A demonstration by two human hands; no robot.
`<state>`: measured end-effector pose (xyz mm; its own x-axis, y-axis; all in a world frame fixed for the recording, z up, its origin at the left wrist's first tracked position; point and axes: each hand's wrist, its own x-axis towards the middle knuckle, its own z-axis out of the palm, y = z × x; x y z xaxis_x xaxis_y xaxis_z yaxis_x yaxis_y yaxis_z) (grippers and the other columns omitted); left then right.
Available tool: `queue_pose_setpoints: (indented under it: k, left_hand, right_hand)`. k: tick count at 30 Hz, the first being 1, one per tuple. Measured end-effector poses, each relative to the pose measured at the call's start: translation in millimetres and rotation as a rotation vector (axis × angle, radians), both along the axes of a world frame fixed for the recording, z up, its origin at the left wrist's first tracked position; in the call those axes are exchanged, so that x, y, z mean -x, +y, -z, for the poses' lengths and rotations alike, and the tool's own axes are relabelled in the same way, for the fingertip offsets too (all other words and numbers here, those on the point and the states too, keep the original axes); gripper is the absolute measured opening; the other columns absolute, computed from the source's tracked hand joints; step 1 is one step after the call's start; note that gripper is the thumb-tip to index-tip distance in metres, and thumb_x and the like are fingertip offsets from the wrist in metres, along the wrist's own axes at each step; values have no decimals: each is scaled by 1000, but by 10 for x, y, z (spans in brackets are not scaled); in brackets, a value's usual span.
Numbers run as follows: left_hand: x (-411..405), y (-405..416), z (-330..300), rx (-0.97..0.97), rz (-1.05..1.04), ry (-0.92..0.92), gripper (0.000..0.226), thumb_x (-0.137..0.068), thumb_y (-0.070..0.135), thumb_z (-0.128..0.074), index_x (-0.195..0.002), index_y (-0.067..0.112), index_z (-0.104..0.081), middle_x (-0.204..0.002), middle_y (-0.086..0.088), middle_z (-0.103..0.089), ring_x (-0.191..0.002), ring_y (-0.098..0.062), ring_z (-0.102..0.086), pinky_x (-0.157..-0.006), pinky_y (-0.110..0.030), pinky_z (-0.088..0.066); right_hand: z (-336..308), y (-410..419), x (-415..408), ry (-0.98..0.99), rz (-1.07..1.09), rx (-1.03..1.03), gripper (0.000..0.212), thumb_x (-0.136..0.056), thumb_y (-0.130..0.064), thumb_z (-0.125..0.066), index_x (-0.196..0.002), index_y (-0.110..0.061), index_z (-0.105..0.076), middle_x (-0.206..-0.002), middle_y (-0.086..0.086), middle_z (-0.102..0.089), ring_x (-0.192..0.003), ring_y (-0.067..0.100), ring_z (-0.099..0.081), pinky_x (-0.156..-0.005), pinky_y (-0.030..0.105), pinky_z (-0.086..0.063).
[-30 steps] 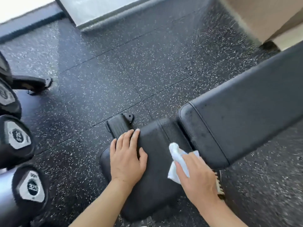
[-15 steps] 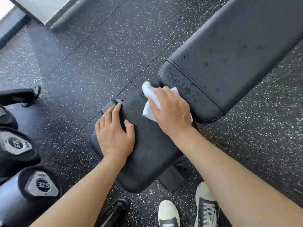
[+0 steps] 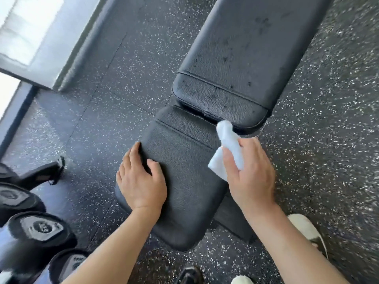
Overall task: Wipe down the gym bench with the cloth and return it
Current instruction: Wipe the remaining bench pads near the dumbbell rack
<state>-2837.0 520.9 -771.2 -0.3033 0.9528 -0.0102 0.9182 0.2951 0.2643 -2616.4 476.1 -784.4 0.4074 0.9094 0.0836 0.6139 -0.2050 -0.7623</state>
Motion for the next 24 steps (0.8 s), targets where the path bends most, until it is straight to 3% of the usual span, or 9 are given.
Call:
queue_pose_setpoints:
  k: [4, 8, 12, 15, 19, 24]
  left_hand:
    - [30, 17, 38, -15, -6, 5, 63, -91, 42, -34, -151, 27, -46, -149, -7, -54, -137, -33, -48, -118, -52, -32]
    - [14, -14, 35, -34, 4, -12, 63, -92, 42, -33, -152, 27, -45, -151, -6, -53, -138, -32, -47, -119, -51, -30]
    - [33, -25, 27, -22, 2, -27, 63, -92, 44, -31, -152, 29, -45, -151, -5, -52, -139, -32, -45, -120, -53, -29]
    - [28, -13, 28, -13, -2, -32, 64, -91, 45, -30, -152, 29, -44, -152, -6, -52, -139, -33, -45, -120, -53, -28]
    - [47, -2, 42, -16, 9, -22, 66, -91, 46, -29, -153, 28, -43, -153, -7, -51, -139, -34, -46, -121, -54, -27]
    - [46, -3, 50, -15, -2, -15, 62, -94, 43, -32, -153, 27, -43, -154, -7, -50, -141, -33, -44, -122, -53, -26]
  right_hand:
    - [63, 183, 30, 153, 253, -18, 27, -103, -42, -52, -104, -15, -52, -99, -3, -54, -85, 22, -54, -68, 39, -42]
    - [99, -279, 426, 357, 449, 47, 26, -105, -45, -48, -105, -19, -47, -96, -2, -58, -83, 24, -56, -70, 44, -46]
    - [36, -1015, 1215, 526, 521, 137, 21, -103, -49, -49, -107, -28, -47, -95, -7, -63, -85, 22, -60, -73, 43, -46]
    - [-21, -1306, 1541, 543, 526, 200, 26, -100, -56, -46, -109, -31, -48, -96, -9, -66, -86, 21, -62, -72, 43, -50]
    - [-5, -1023, 1216, 571, 516, 135, 23, -102, -51, -48, -107, -28, -47, -95, -7, -64, -85, 21, -60, -73, 43, -48]
    - [98, -99, 421, 504, 641, 71, 19, -105, -41, -46, -101, -23, -43, -88, -1, -60, -79, 25, -57, -73, 45, -47]
